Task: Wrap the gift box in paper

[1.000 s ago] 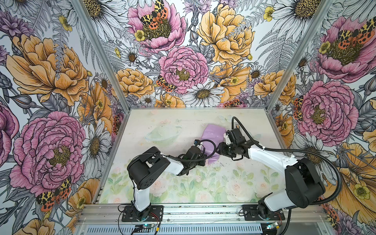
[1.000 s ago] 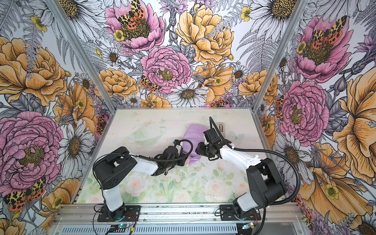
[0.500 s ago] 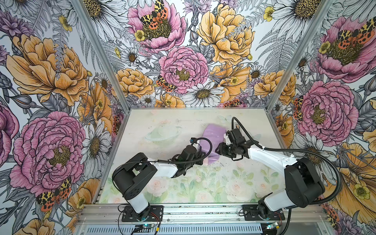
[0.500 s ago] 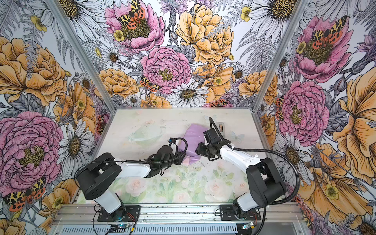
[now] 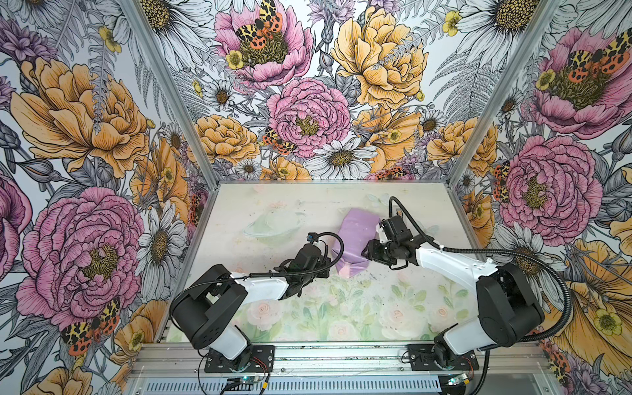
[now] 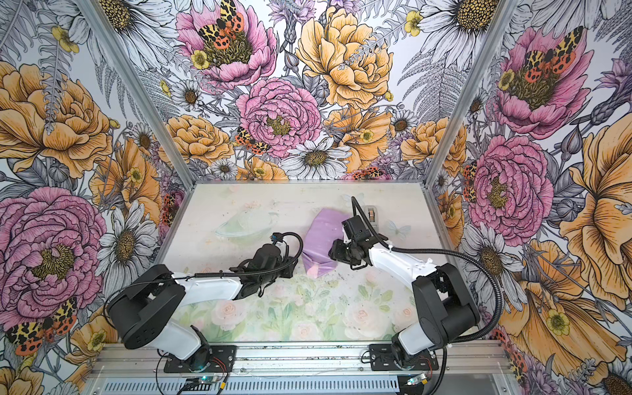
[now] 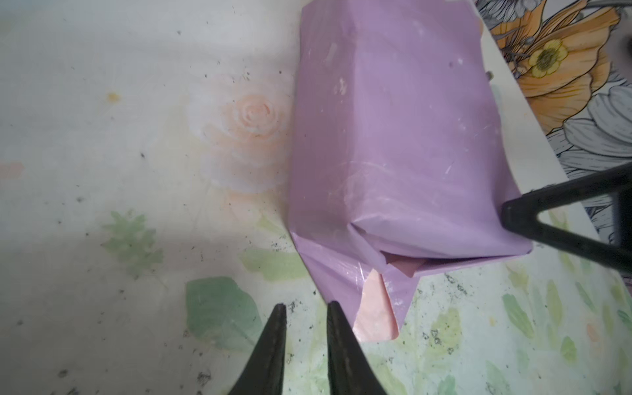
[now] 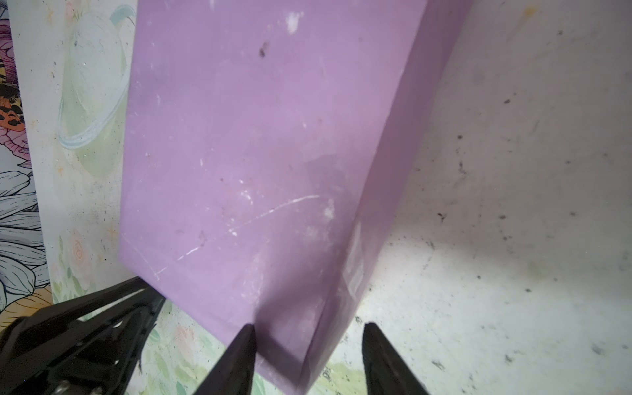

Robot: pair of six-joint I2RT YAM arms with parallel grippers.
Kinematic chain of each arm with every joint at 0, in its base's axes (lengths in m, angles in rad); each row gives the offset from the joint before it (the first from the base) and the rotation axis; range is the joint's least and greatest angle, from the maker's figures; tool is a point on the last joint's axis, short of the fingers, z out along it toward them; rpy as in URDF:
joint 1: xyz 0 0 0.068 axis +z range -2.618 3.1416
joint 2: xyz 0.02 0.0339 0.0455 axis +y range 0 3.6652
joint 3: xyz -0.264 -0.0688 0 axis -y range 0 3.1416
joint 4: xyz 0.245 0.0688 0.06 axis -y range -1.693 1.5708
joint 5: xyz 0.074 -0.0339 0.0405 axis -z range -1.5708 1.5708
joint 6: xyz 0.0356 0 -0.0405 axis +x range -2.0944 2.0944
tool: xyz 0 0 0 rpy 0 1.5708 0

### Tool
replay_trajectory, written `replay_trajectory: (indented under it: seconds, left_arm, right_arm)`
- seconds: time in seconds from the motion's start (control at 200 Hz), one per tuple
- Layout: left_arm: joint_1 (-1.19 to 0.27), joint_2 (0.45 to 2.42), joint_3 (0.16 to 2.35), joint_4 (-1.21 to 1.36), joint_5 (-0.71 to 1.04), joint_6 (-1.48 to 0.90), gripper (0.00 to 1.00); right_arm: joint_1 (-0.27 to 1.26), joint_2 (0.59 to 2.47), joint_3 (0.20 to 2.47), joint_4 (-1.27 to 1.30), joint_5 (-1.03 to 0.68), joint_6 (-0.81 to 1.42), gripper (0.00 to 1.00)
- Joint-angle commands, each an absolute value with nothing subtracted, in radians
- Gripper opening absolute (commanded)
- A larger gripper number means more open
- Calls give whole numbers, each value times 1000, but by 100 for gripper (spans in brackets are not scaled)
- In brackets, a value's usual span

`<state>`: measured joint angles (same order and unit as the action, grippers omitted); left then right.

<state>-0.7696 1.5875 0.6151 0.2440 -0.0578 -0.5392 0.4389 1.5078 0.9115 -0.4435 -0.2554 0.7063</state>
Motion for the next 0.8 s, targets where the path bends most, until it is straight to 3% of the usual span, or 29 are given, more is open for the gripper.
replay_trajectory:
  seconds: [0.0, 0.796]
  left_arm:
    - [-784, 1642, 662, 259, -7, -509, 21]
    - [-791, 1901, 816, 392, 49, -505, 17]
  right_arm:
    - [435, 1526, 922, -449, -233, 688, 52]
    - [434, 1523, 899, -449, -242, 693, 51]
